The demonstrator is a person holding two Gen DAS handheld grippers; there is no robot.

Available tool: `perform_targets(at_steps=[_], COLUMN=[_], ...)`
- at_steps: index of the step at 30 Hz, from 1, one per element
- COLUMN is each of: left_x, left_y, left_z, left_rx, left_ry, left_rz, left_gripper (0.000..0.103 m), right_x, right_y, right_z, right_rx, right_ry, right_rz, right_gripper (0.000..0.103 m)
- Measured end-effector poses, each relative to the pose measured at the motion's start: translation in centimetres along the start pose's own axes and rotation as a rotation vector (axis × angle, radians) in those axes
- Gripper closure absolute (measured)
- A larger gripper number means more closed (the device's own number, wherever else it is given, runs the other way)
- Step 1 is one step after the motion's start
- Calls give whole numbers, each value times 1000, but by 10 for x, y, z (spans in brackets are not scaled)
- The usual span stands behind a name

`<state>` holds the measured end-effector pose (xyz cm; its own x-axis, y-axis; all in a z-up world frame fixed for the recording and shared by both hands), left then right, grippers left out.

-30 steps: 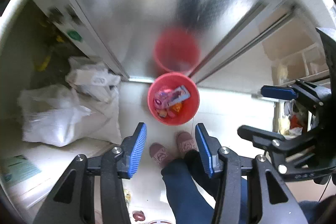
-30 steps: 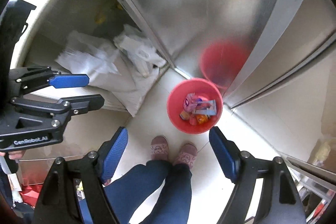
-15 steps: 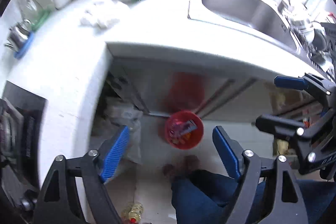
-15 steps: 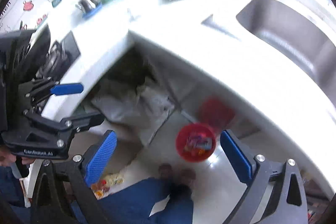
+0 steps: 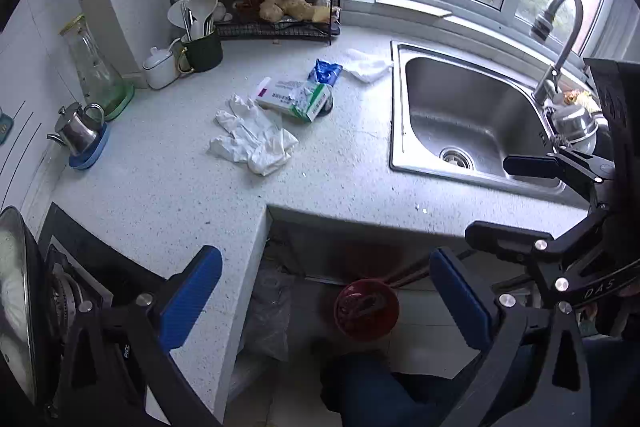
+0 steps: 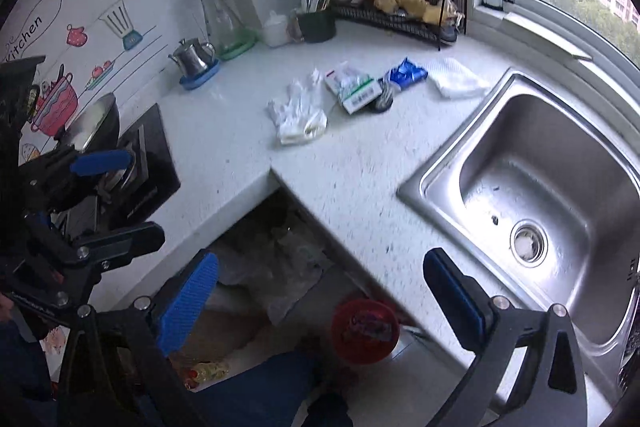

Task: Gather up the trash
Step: 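Raise both tools back up toward the counter items, then grasp the white-green medicine box with right tool while left tool grasps the white gloves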

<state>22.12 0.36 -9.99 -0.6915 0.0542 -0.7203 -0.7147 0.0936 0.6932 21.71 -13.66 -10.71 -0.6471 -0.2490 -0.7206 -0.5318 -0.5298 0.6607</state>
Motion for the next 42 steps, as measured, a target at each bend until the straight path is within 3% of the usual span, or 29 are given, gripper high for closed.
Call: perform_targets(at_steps=[5,13,21,30,33,38,42], left_x=[-16,-47,-74,-70,-68,-67,-56], left_y=[-14,-58,-110,-163,-179,-203,-227], left_z=[22,68,117,154,165,170,163], left_rx=[-23,24,51,102,63,113,139], left_ry=[11,58,94,150,124,171,187], left_rz=[10,39,71,133,151,152,200], left_gripper=[0,0,0,0,0,0,0], right_x=[-22,-58,-91,-108,-106,-106,-100], right_y=[-15,-54,-104,-170,-194,-223,-243], right_z=[3,-11,-21,-22,-24,-28,-34], right_rx=[-20,5,92,148,186,252,287], right_ry=[20,10,28,87,122,198,225], right_rz=[-5,40,100,193,247,305,365], right_gripper=[1,1,1,1,1,1,2])
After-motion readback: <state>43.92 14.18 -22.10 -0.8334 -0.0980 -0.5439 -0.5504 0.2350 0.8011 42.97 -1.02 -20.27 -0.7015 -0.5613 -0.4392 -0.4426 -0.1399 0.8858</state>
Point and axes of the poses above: each gripper's, at about its wrist camera, not at the fingertips, and y roughly against the way its jaws point, z to its left, x to its underside, the point moved 8 cm from there along -y, roughly the way its jaws point, and after that the axes turned 14 degrees about -z, right-handed, at the moved point
